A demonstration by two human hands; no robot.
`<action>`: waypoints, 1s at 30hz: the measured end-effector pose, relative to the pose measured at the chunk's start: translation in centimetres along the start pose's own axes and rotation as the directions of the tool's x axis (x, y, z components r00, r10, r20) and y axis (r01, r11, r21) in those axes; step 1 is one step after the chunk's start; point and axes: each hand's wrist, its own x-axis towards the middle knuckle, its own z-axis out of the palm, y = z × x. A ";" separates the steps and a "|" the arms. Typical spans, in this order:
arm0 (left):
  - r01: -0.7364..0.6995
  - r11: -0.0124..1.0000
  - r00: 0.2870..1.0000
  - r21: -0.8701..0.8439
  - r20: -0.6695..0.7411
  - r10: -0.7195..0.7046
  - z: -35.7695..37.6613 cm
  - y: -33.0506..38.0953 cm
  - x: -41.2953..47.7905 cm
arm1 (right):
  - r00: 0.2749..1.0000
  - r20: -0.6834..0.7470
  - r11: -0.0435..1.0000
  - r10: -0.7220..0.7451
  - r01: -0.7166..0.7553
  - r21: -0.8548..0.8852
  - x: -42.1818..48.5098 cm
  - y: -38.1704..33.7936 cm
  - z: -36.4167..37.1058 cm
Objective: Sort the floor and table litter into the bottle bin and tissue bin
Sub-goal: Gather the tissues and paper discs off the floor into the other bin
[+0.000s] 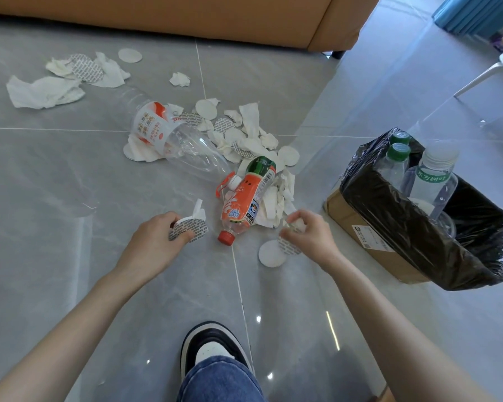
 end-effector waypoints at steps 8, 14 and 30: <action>0.021 0.996 0.999 -0.082 -0.026 -0.023 -1.0 1.1 0.8 | 0.949 0.075 0.916 0.305 -0.314 0.251 5.0 -2.5 2.2; 0.012 0.993 0.998 -0.117 -0.054 -0.019 -1.6 1.3 0.5 | 0.942 -0.081 0.941 0.326 -0.315 0.121 4.9 -1.7 5.5; -0.059 0.970 0.975 -0.237 -0.222 0.005 -11.3 4.9 -2.6 | 0.946 -0.277 0.932 -0.170 0.246 0.267 -3.5 -13.5 -3.6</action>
